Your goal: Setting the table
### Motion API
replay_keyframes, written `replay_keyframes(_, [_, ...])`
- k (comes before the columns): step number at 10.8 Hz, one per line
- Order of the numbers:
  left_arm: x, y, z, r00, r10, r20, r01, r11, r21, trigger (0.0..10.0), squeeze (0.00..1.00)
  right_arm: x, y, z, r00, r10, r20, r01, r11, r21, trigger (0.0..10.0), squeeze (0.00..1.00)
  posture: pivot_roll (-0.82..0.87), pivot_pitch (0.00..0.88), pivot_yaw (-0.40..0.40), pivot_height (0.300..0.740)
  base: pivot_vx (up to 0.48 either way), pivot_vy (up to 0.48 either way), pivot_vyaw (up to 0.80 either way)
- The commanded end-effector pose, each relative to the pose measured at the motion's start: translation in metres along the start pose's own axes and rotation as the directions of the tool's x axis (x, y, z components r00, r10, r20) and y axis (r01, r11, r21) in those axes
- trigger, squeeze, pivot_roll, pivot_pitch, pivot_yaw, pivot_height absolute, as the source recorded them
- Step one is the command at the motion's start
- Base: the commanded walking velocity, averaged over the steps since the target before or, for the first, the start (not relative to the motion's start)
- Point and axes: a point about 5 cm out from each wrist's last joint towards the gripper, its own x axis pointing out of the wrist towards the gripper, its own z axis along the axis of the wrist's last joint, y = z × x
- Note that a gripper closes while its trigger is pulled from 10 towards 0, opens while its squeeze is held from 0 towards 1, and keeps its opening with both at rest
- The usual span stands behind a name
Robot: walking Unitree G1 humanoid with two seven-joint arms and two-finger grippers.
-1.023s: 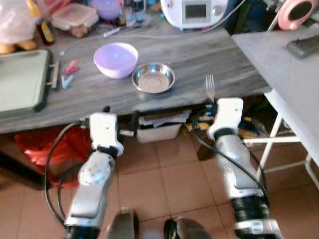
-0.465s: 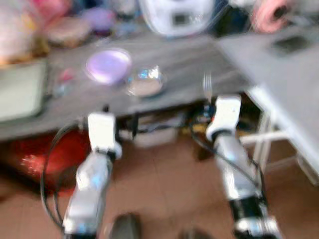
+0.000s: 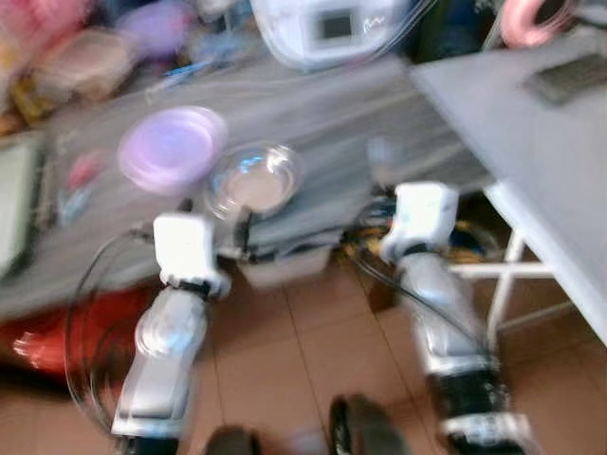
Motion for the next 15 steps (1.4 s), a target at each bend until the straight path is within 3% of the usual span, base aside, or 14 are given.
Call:
replay_keyframes(1, [-0.004,0.017,0.005,0.997,0.079,0.014,-0.08,0.995,0.066,10.0,0.0,0.001,0.01,0.009,0.999,0.026,0.044,-0.027,0.999,0.022,10.0,0.0,0.03,0.165,0.028,0.74,0.0,0.0,0.0])
replay_keyframes(3, [-0.015,0.036,0.018,0.979,0.193,0.062,-0.199,0.973,0.114,10.0,0.0,-0.001,0.005,0.011,0.998,0.026,0.055,-0.027,0.999,0.017,10.0,0.0,0.03,0.171,0.032,0.74,0.0,0.0,0.0])
replay_keyframes(4, [-0.023,0.051,0.018,0.958,0.284,0.044,-0.288,0.948,0.136,10.0,0.0,0.002,-0.001,0.01,0.999,0.01,0.045,-0.011,1.0,0.026,10.0,0.0,0.04,0.178,0.035,0.74,0.0,0.0,0.0])
replay_keyframes(6, [-0.035,0.064,0.005,0.941,0.337,-0.026,-0.329,0.932,0.154,10.0,0.0,0.008,-0.006,0.011,0.999,-0.003,0.037,0.001,0.999,0.039,10.0,0.0,0.06,0.187,0.037,0.74,0.0,0.0,0.4])
replay_keyframes(11, [-0.039,0.055,0.001,0.949,0.304,-0.078,-0.293,0.948,0.121,10.0,0.0,0.026,-0.02,0.023,0.997,-0.041,0.066,0.036,0.996,0.076,10.0,0.0,0.07,0.214,0.04,0.74,0.0,0.0,0.79])
replay_keyframes(15, [-0.042,0.053,0.001,0.955,0.281,-0.091,-0.27,0.956,0.114,10.0,0.0,0.027,-0.027,0.02,0.991,-0.126,0.038,0.12,0.986,0.116,10.0,0.0,0.08,0.228,0.035,0.74,0.0,0.0,0.0])
